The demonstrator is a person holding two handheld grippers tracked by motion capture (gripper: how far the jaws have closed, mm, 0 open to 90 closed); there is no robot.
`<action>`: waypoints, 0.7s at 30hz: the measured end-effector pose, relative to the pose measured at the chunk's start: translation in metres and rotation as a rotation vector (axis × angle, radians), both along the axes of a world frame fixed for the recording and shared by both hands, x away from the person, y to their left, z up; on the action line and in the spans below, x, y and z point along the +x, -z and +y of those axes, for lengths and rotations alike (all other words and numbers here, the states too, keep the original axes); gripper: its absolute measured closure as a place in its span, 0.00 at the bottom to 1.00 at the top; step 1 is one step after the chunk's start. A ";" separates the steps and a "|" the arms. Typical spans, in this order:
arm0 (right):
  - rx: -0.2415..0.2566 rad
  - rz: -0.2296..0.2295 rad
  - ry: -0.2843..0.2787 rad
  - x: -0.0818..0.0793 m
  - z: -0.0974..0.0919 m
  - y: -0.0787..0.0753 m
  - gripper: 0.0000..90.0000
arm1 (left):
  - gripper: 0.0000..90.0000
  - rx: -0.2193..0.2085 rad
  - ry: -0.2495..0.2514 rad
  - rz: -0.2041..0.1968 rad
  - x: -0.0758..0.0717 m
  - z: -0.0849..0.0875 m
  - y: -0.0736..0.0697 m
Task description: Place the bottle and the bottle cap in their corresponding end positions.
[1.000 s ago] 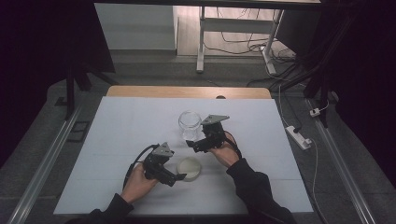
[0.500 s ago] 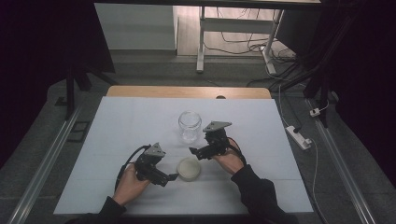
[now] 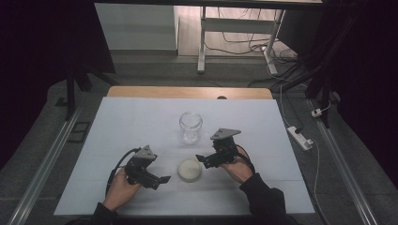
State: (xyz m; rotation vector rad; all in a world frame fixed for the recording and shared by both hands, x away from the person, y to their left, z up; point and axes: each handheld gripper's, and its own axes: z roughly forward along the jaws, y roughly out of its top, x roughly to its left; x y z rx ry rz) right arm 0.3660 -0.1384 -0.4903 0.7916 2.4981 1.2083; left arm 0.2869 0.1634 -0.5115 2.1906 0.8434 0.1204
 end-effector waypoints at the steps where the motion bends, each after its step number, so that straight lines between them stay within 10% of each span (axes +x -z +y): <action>1: -0.003 -0.001 0.000 -0.002 -0.002 0.000 0.00 | 0.00 -0.002 -0.004 0.000 -0.001 0.002 0.000; 21: -0.005 0.027 0.067 -0.039 -0.055 0.006 0.00 | 0.00 -0.042 -0.105 -0.005 -0.034 0.046 -0.001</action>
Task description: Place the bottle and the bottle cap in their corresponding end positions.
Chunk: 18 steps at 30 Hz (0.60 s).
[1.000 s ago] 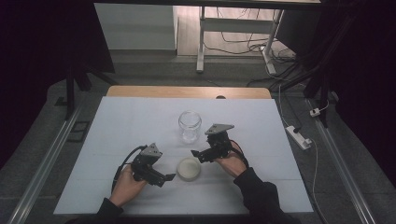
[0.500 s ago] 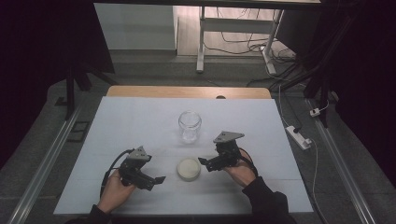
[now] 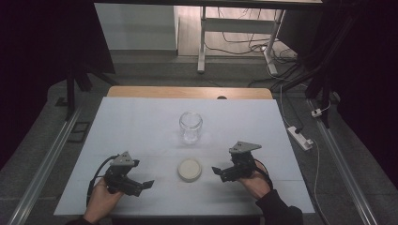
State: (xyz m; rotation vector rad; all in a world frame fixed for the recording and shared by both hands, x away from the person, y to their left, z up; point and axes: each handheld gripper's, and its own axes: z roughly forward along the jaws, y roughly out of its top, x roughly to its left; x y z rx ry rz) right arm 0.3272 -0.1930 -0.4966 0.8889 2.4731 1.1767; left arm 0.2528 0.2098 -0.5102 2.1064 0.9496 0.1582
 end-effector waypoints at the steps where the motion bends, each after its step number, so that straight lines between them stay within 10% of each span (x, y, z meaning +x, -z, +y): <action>1: -0.004 -0.005 0.005 -0.002 -0.003 0.000 0.00 | 0.00 0.001 -0.005 0.001 -0.002 0.002 0.000; 18: -0.015 0.001 0.105 -0.038 -0.053 0.002 0.00 | 0.00 0.002 -0.108 0.023 -0.030 0.039 0.008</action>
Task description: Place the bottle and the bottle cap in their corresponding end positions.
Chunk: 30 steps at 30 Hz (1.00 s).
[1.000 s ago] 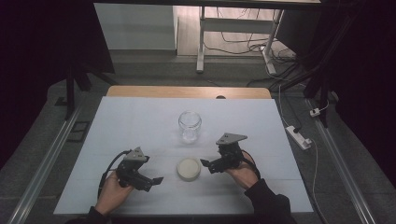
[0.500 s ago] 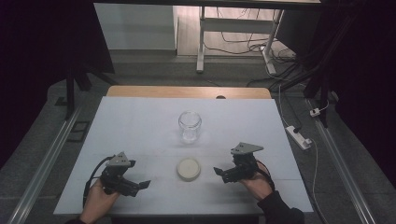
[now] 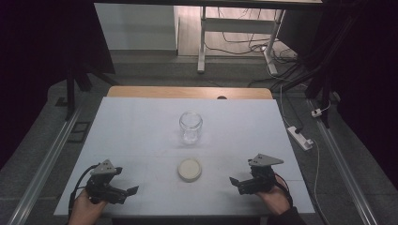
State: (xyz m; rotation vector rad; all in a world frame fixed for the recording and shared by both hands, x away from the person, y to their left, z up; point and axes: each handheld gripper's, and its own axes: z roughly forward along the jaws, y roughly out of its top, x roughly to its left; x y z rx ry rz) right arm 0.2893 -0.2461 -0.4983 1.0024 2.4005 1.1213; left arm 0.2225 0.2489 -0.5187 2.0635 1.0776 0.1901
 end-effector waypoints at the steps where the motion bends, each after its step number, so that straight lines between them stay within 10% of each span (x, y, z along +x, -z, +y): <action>1: -0.005 0.000 0.007 -0.002 -0.003 0.000 0.00 | 0.00 -0.002 -0.007 0.001 -0.002 0.002 0.000; 30: 0.004 0.052 0.185 -0.042 -0.057 -0.001 0.00 | 0.00 0.031 -0.162 0.041 -0.043 0.044 0.007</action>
